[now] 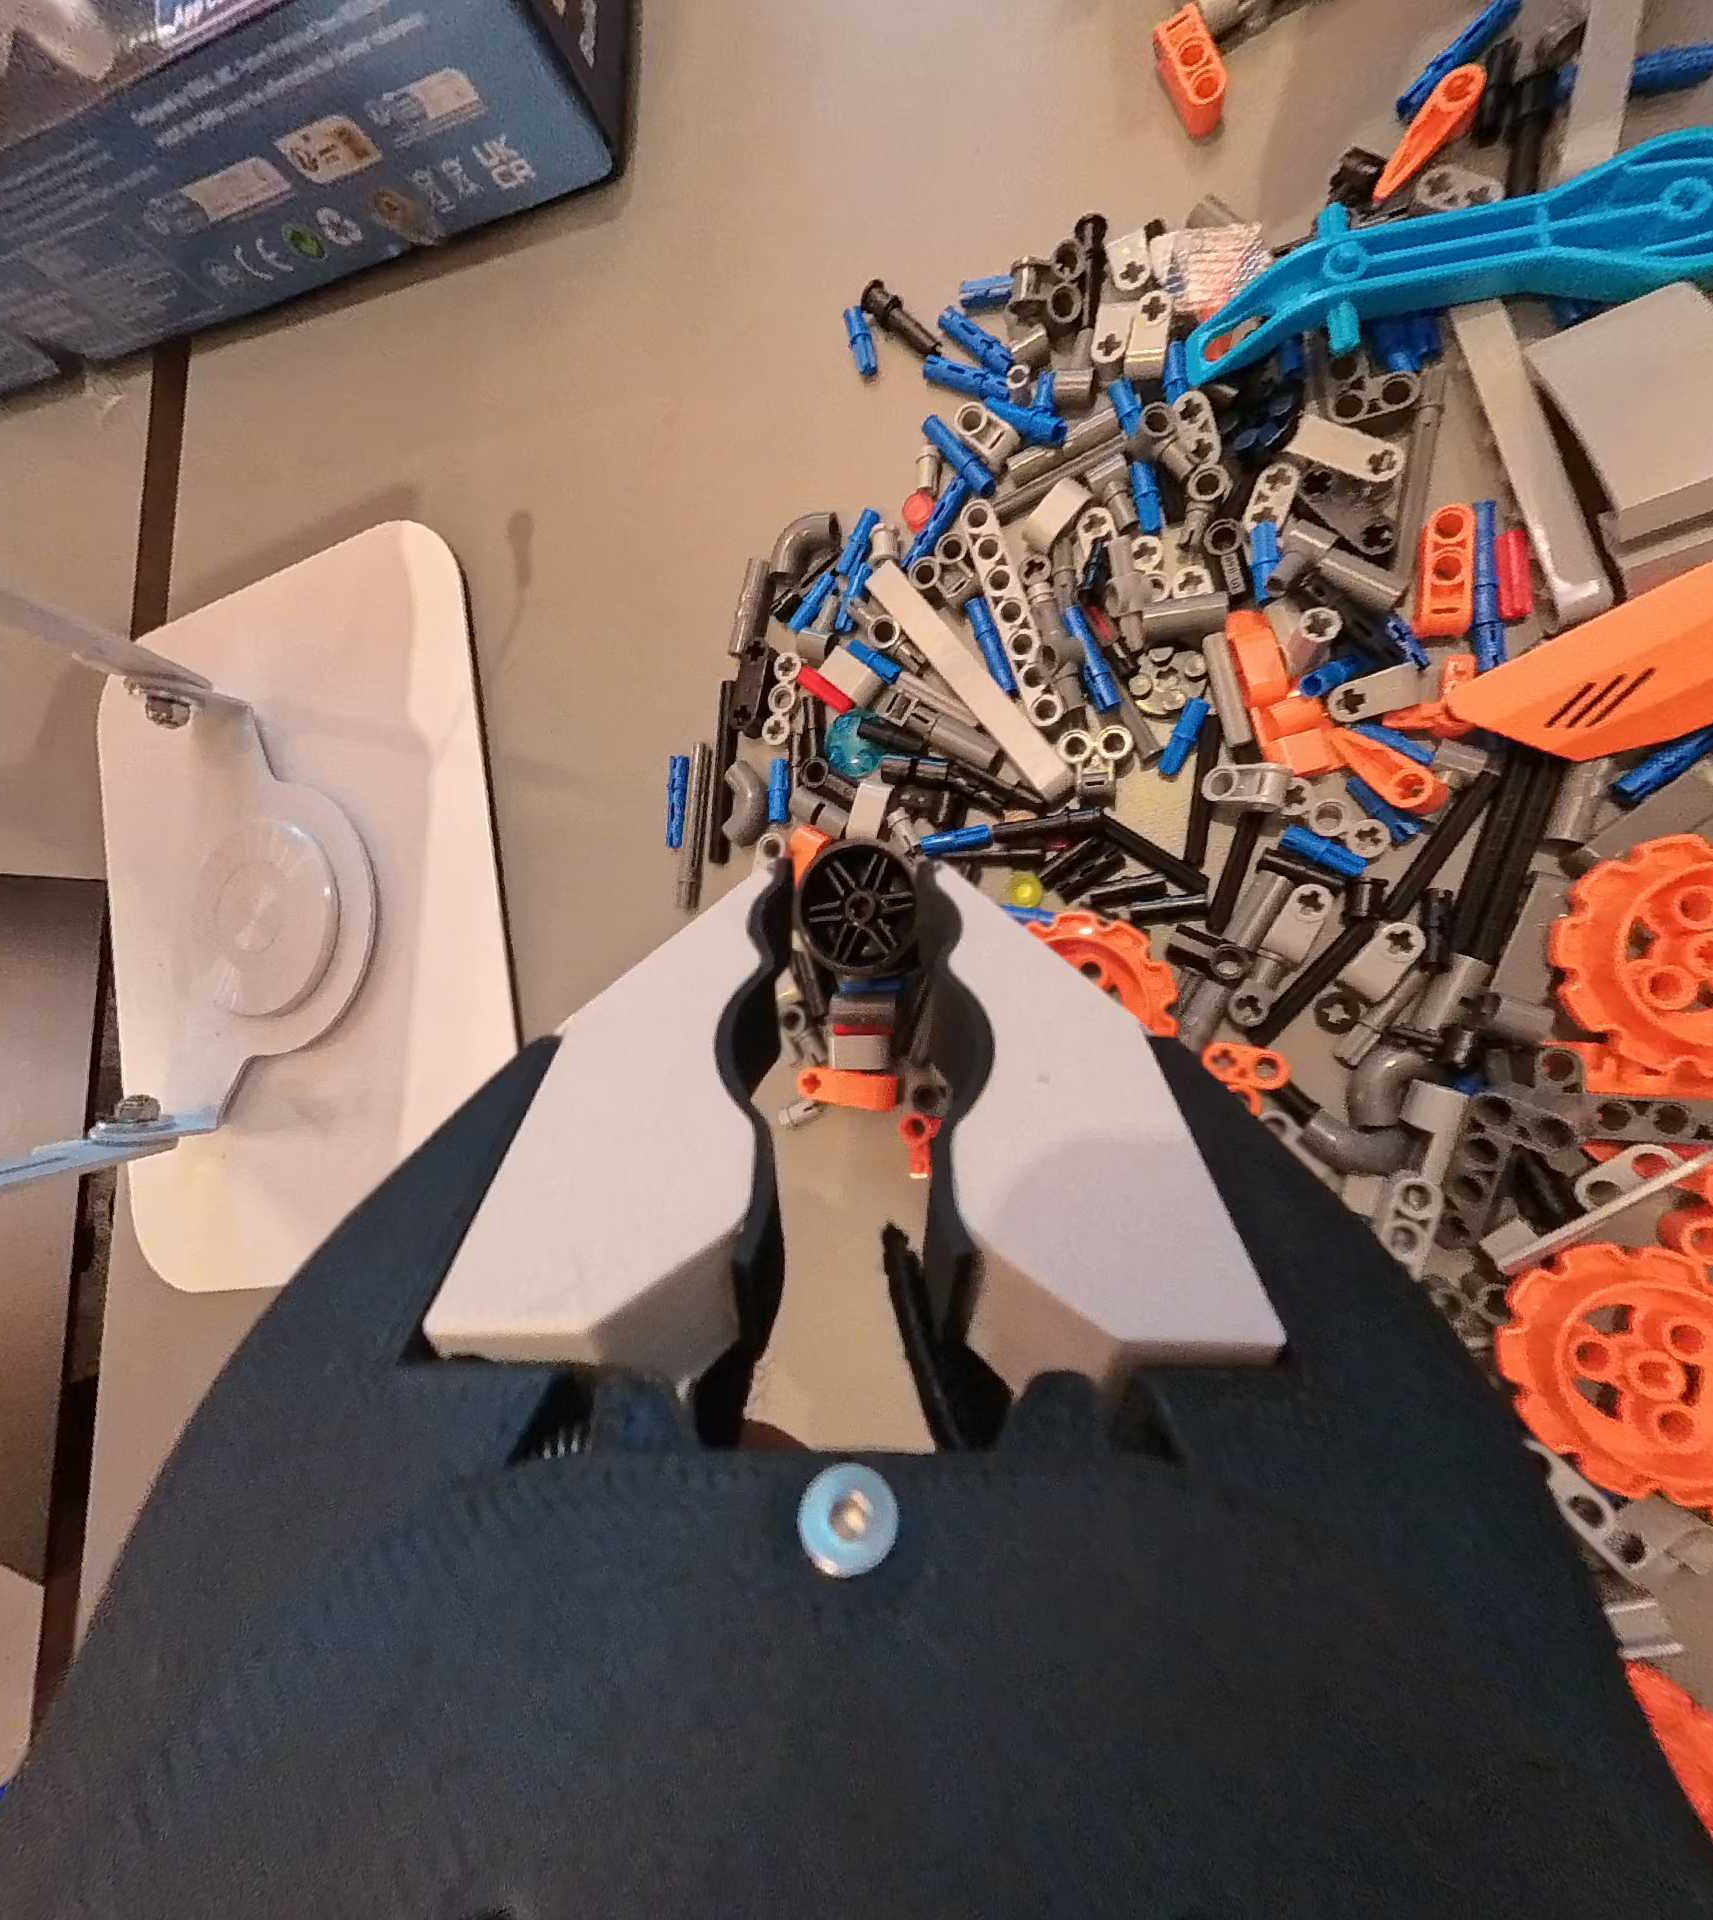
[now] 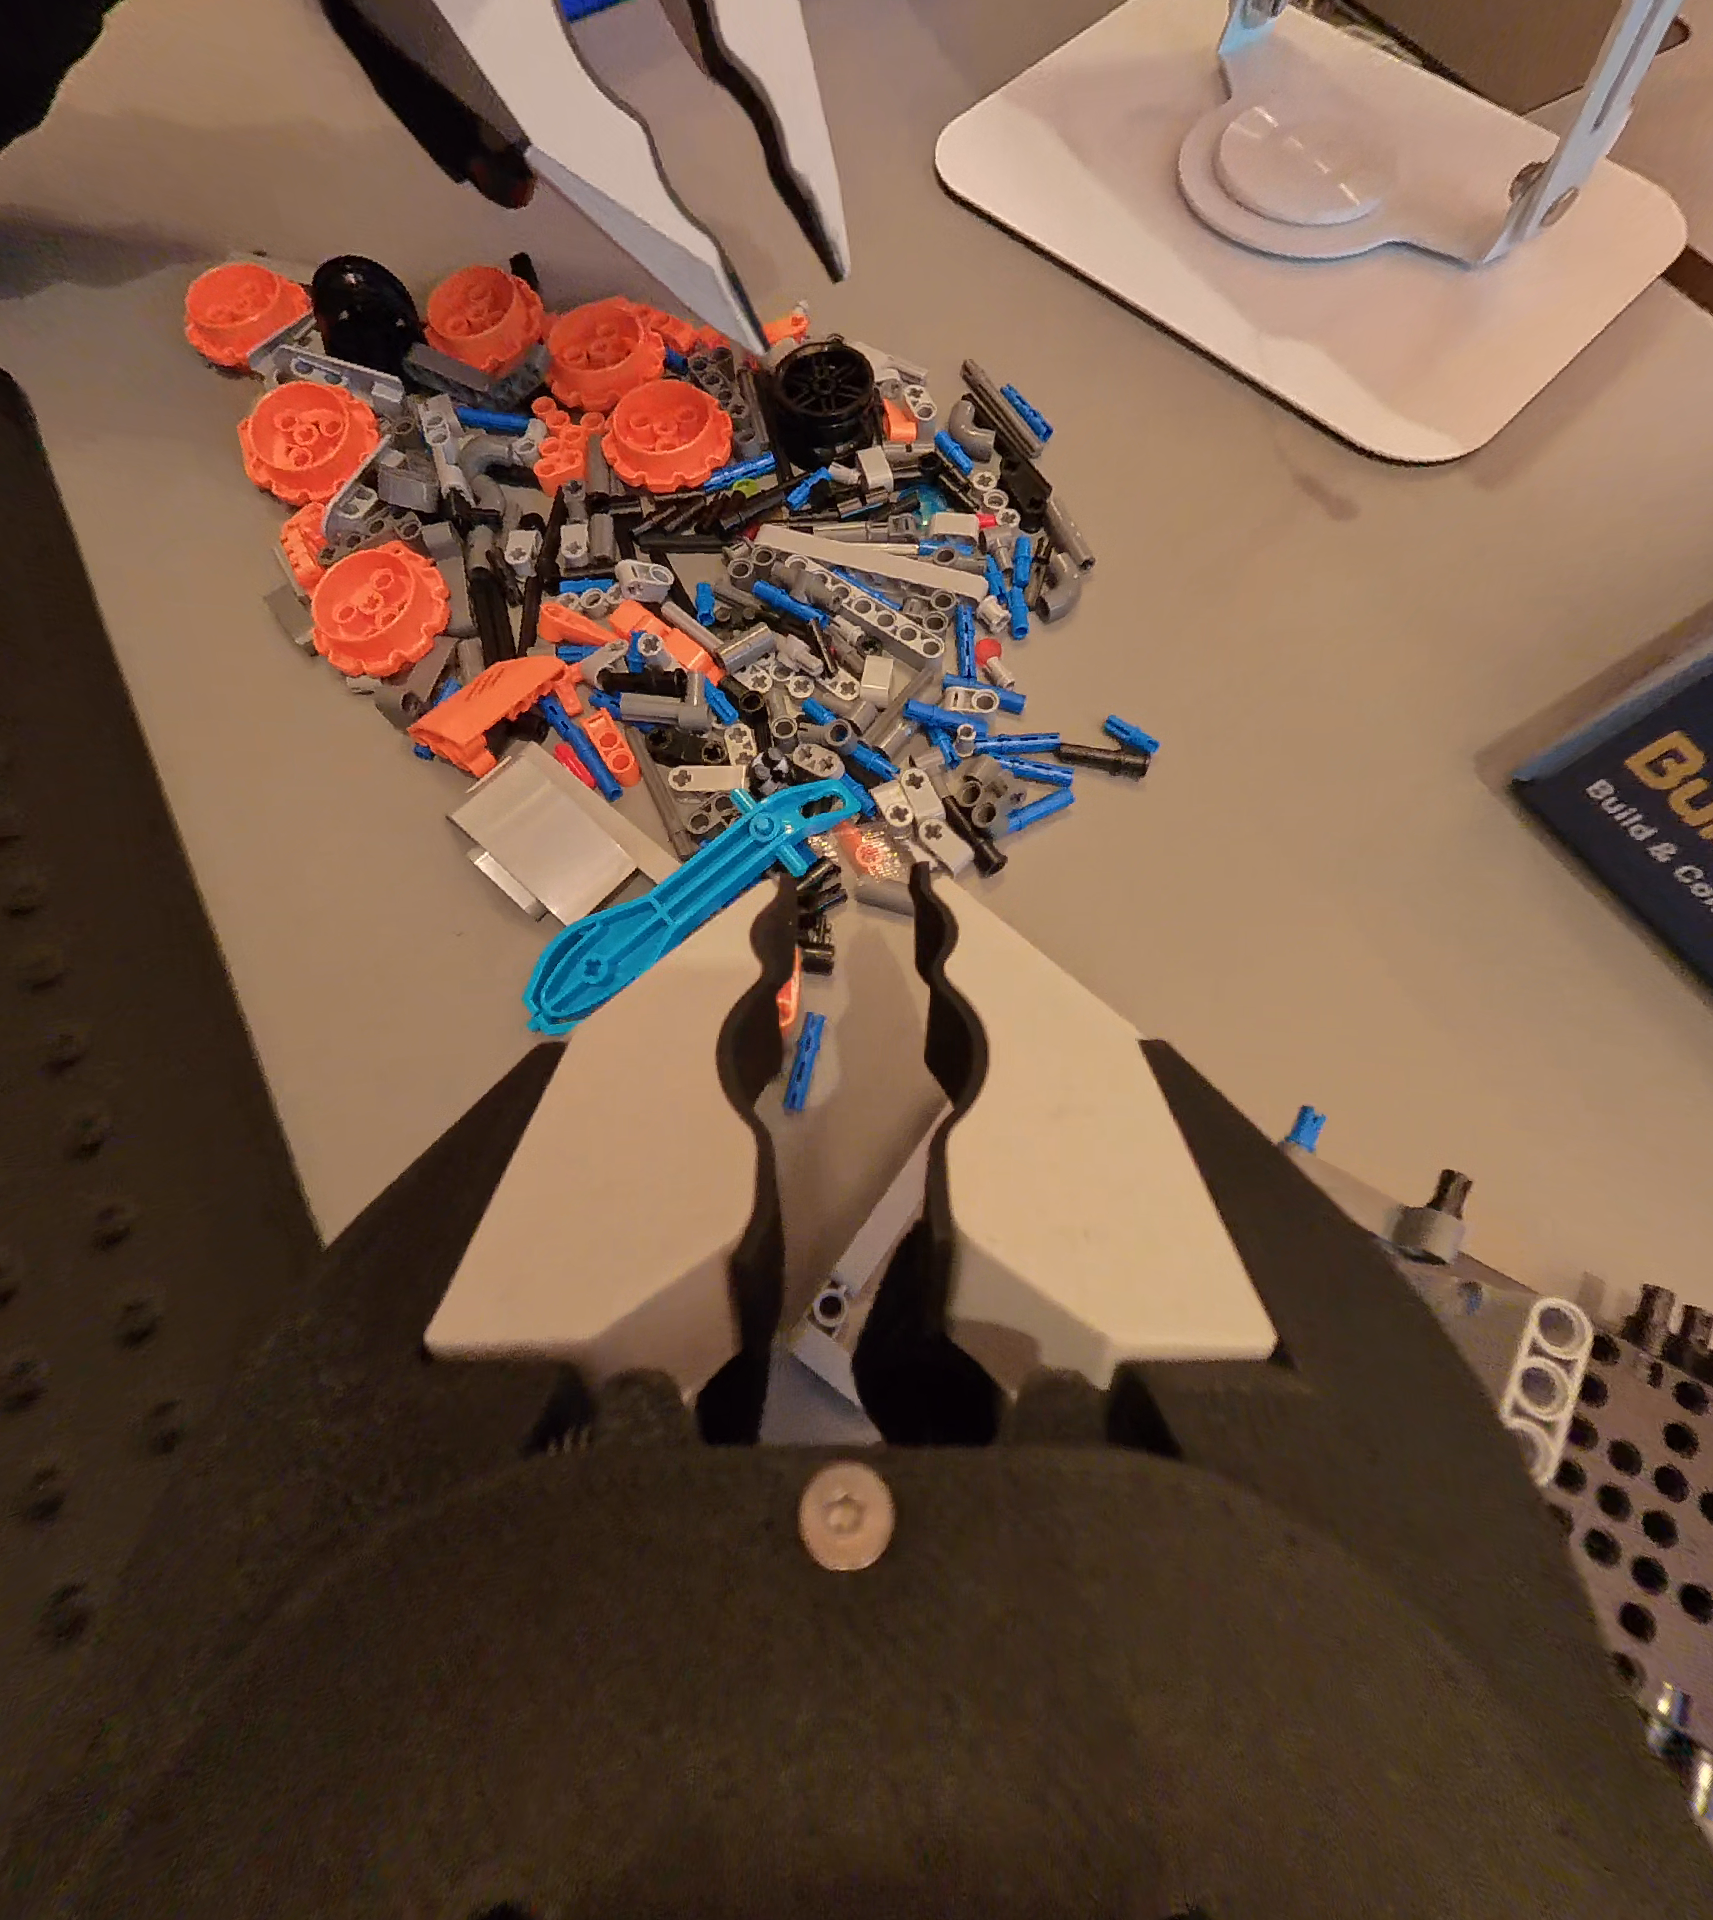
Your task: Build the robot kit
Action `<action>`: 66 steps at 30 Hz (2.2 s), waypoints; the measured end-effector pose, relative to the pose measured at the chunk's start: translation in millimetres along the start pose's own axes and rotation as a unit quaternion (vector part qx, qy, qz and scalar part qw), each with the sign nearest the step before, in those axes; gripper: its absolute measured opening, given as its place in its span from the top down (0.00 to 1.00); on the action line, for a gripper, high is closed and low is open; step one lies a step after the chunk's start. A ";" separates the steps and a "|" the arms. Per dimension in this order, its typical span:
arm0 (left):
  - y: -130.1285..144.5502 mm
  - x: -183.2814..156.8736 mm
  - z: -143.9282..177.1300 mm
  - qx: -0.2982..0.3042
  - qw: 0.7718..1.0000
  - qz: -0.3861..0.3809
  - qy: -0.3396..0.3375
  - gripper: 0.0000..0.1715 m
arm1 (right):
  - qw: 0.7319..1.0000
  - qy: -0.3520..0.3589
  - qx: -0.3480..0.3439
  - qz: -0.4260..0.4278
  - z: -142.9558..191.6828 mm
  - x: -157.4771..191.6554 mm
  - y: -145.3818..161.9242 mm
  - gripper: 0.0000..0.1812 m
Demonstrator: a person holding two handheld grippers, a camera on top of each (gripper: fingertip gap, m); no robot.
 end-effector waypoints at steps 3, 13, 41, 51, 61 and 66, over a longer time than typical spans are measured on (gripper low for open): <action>5.2 3.7 -5.2 0.008 1.000 0.012 0.004 0.85 | 1.000 -0.005 -0.006 0.001 -0.2 0.9 0.3 0.89; 13.9 5.6 -19.5 -0.004 0.998 0.053 0.031 0.79 | 1.000 -0.016 -0.015 0.003 -3.4 1.6 5.0 0.89; 5.7 -5.1 -0.1 -0.030 0.999 0.004 0.011 0.90 | 0.998 -0.011 -0.060 0.015 -0.4 -5.4 6.6 0.94; 12.3 -5.8 2.6 -0.044 0.999 0.005 0.002 0.92 | 0.997 -0.013 -0.071 0.008 -0.3 -9.1 8.8 0.95; 11.5 -5.6 3.6 -0.051 0.999 0.004 0.003 0.92 | 0.996 -0.018 -0.083 -0.001 2.0 -11.7 9.2 0.95; 12.6 -6.1 2.0 -0.048 0.999 0.003 0.004 0.92 | 0.996 -0.015 -0.086 0.000 3.0 -12.0 8.7 0.95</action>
Point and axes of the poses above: each gripper's, where its closed fingertips meet, z back along the fingers, y out of its underside, x = y × z across the jaws, the point moved 6 cm from there along z, back along the fingers, and after that the axes turned 10 degrees about y, right-handed, at the moved point
